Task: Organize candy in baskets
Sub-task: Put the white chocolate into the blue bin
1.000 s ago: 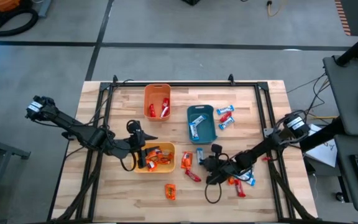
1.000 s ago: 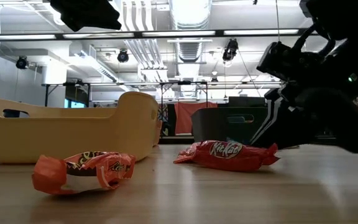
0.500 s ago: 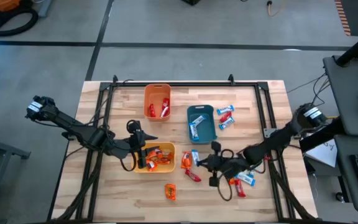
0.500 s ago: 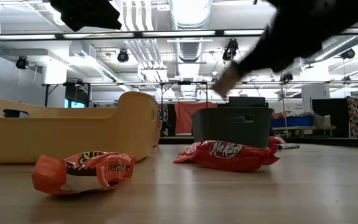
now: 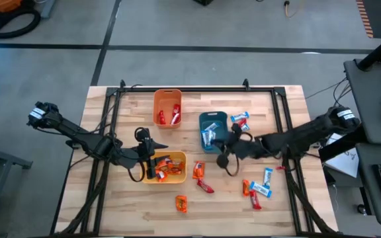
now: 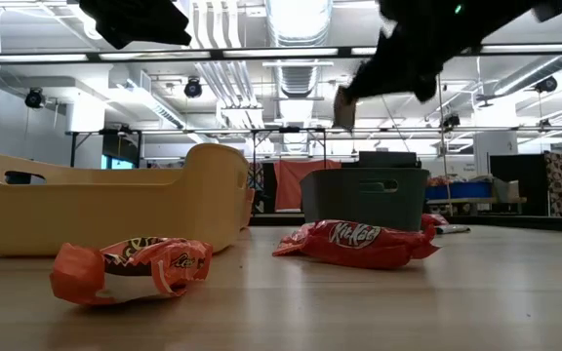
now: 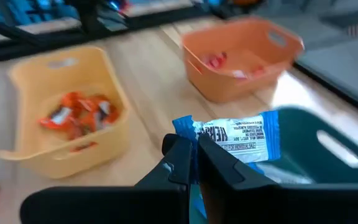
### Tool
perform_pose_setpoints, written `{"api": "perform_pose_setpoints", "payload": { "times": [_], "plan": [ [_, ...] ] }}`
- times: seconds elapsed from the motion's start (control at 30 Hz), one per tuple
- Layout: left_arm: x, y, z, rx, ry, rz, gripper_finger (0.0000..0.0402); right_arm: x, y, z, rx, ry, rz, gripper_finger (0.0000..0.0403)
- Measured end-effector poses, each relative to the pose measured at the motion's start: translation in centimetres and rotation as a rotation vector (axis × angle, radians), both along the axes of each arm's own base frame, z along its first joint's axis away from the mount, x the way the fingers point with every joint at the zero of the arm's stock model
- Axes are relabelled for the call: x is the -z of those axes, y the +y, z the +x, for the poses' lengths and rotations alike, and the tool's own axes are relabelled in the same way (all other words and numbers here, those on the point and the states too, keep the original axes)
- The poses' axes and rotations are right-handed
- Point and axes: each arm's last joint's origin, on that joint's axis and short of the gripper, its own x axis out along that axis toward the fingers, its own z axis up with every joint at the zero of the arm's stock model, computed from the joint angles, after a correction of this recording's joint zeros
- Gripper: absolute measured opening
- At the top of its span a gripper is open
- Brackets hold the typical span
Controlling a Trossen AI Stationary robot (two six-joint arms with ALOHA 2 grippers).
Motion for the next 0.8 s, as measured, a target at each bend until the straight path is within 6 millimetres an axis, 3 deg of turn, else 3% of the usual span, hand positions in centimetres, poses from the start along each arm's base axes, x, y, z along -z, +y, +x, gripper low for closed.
{"api": "perform_pose_setpoints", "payload": {
  "times": [0.27,0.7,0.8],
  "plan": [
    [0.0,0.0,0.0,0.000,0.000,0.000,0.0154,0.9,-2.9,0.1,0.078,0.062,0.120,0.0013],
    [0.0,0.0,0.0,0.000,0.000,0.000,0.0154,1.1,-3.2,0.0,0.112,0.076,0.150,0.0013],
    [0.0,0.0,0.0,0.000,0.000,0.000,0.0154,1.1,-3.2,0.0,0.108,0.077,0.153,0.0029]
  ]
}}
